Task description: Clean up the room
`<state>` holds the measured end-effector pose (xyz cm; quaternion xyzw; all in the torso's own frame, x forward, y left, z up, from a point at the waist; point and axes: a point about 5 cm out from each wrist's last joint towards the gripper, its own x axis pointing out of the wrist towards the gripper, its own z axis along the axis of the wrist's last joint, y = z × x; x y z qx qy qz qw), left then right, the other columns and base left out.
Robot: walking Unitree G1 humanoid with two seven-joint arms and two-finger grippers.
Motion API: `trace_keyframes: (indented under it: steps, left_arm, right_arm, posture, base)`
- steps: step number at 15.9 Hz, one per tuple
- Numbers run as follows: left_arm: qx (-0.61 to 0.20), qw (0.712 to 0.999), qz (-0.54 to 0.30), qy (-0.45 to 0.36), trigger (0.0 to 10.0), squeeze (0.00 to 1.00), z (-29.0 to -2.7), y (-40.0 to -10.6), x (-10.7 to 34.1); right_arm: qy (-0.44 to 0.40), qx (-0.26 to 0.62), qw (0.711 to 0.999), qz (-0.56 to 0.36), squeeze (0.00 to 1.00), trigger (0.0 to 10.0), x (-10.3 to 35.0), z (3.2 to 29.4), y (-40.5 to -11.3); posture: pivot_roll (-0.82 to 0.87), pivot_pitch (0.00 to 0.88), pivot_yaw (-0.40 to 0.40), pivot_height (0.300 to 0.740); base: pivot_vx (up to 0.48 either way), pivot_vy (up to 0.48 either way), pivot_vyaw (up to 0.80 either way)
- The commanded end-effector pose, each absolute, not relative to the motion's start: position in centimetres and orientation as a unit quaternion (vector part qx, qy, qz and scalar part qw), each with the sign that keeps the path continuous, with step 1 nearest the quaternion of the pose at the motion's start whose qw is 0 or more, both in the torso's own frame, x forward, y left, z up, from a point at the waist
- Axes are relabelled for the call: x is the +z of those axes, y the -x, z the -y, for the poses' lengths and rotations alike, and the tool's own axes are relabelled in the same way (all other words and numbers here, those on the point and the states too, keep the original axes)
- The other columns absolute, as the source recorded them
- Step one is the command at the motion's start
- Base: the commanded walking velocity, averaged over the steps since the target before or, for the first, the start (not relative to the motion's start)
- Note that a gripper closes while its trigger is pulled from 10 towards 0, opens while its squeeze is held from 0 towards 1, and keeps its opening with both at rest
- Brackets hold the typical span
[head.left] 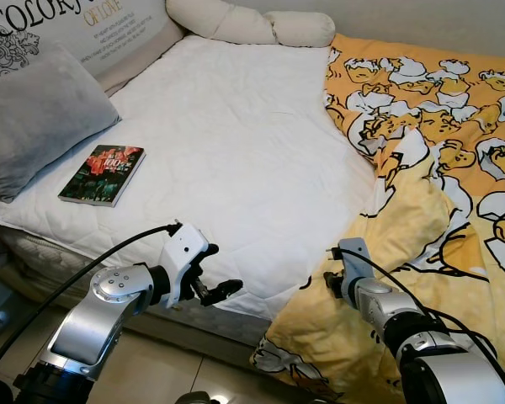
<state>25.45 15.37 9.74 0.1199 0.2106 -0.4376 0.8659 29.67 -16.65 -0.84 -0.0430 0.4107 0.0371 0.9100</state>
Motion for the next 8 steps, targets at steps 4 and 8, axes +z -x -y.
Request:
trace_keyframes:
  steps: [4,8]
  left_arm:
    - [-0.431,0.869,-0.208,-0.124,10.0,0.0,-15.42,-25.74,10.11]
    - [-0.418,0.871,-0.225,-0.127,10.0,0.0,-15.7,-25.78,9.67]
  right_arm:
    - [0.039,0.055,0.912,-0.405,0.0,0.0,-0.94,16.55,-29.62]
    - [0.04,0.058,0.912,-0.405,0.0,0.0,-1.01,16.64,-29.55]
  posture:
    - [0.12,0.0,-0.01,0.74]
    - [0.12,0.0,-0.012,0.74]
  base:
    - [0.0,0.0,0.0]
    - [0.0,0.0,0.0]
